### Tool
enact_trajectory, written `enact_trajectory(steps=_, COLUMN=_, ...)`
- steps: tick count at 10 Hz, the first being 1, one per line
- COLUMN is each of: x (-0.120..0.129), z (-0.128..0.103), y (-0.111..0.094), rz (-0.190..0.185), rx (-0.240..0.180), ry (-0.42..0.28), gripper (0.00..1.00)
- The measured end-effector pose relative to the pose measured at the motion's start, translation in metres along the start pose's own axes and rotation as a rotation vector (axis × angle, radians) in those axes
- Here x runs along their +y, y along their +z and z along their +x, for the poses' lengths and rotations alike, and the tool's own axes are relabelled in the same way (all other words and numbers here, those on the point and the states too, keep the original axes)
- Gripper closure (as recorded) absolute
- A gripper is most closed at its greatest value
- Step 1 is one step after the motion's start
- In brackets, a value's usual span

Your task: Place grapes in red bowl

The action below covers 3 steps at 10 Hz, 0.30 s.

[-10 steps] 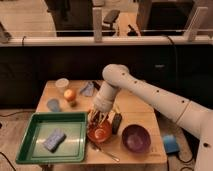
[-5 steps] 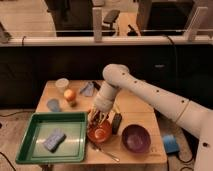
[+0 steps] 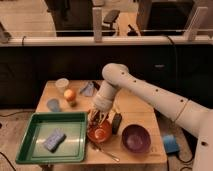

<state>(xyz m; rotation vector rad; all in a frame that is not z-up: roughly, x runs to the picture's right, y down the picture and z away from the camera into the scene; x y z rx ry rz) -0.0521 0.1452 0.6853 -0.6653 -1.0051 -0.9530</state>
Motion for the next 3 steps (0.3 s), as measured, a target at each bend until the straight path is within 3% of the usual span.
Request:
enact_trajectory(steps=1, x=0.0002, z=0.0002, y=-0.0003, rz=0.0, rx=0.001, ry=-0.001, gripper=0.23)
enact_trajectory(steps=3, x=0.0009, z=0.0011, y=-0.0013, rz=0.002, rx=0.003, ry=-0.002, gripper=0.2)
